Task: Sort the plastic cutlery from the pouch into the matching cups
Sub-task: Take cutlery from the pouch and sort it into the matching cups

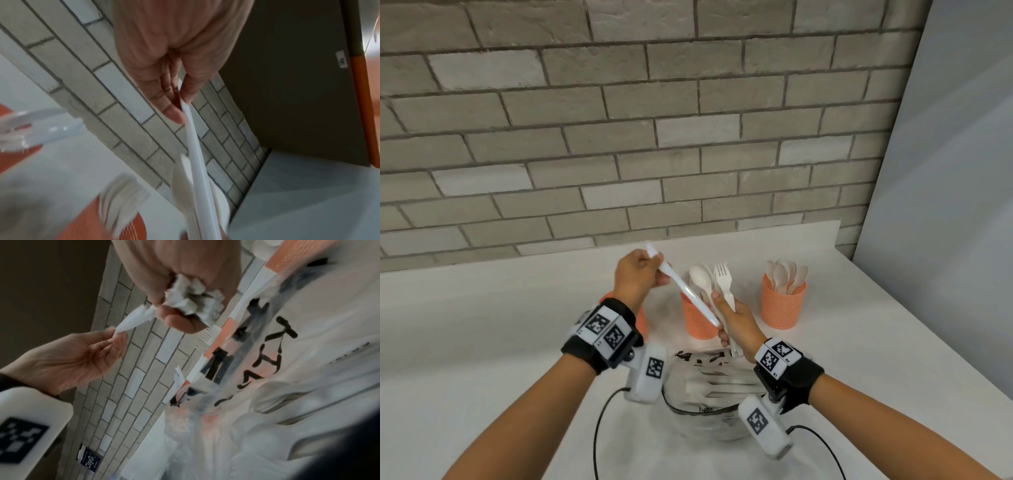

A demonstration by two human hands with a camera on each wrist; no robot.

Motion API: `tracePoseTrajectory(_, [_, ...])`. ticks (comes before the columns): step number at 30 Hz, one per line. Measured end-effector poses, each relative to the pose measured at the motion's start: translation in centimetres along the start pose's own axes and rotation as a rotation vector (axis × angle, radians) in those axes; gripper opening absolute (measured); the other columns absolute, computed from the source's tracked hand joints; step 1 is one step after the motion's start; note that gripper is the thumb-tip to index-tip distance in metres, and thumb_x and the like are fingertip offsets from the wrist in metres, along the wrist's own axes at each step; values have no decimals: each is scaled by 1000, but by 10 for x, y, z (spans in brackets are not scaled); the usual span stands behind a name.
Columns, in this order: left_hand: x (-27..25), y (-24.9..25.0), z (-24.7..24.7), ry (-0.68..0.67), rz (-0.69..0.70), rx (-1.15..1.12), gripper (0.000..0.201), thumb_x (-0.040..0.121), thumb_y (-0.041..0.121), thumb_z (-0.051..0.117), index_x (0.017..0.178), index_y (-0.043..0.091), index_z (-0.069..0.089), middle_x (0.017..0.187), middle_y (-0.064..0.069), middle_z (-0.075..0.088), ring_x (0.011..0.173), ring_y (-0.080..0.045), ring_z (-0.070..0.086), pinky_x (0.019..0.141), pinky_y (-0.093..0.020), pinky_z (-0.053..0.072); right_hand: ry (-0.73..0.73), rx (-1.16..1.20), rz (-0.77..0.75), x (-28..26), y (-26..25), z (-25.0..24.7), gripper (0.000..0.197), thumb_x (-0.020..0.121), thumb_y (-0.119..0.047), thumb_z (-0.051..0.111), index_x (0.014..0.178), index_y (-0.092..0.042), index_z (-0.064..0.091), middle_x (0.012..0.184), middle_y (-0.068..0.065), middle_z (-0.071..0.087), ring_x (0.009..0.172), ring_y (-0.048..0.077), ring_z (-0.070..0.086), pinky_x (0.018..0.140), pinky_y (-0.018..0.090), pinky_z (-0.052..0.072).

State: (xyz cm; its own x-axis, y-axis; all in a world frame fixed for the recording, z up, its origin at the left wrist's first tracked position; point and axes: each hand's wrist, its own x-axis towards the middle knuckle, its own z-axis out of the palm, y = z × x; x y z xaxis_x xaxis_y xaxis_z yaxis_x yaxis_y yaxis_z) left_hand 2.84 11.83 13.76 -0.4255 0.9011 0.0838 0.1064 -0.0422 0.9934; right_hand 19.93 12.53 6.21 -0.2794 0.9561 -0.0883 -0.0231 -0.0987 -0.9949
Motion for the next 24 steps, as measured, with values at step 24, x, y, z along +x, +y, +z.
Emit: tracePoseTrajectory(24, [62,-89,-67,67,18,959,26,91,9,49,117,5,48,100,-23,63,92,-38,59,74,-39,47,-85,-68,87,11,-3,-9,9,90,-10,56,82,-11,52,49,-1,40,31,6,27,34,17,22])
